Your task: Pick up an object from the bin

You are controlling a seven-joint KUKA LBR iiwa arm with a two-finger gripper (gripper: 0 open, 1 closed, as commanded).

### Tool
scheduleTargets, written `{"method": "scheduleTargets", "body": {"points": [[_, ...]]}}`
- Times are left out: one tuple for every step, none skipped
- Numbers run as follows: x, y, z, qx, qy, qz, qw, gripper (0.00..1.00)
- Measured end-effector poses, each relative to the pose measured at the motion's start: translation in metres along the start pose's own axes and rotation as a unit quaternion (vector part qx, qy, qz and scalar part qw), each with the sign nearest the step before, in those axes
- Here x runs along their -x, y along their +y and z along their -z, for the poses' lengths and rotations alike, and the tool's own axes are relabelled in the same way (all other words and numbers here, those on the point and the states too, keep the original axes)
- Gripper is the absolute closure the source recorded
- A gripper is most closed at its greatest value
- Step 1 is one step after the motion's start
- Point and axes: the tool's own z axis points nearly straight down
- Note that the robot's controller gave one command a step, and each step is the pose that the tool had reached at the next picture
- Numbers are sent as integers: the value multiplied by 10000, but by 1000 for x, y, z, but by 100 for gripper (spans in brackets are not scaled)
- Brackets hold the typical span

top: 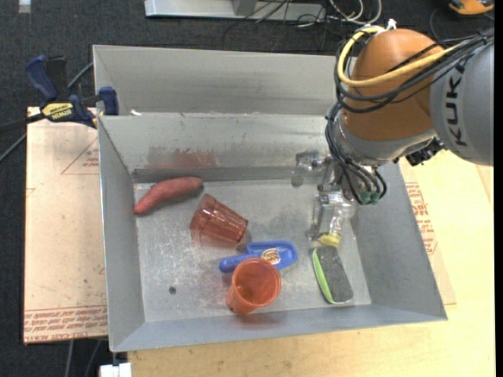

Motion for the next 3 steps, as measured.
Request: {"method": "scheduleTargets", "body": {"points": [[1, 0, 5, 1, -41, -2, 10000, 0], [45, 72, -124, 3, -40, 872, 9962, 0], [15, 78, -86, 0, -36, 1701, 9854, 0]]}}
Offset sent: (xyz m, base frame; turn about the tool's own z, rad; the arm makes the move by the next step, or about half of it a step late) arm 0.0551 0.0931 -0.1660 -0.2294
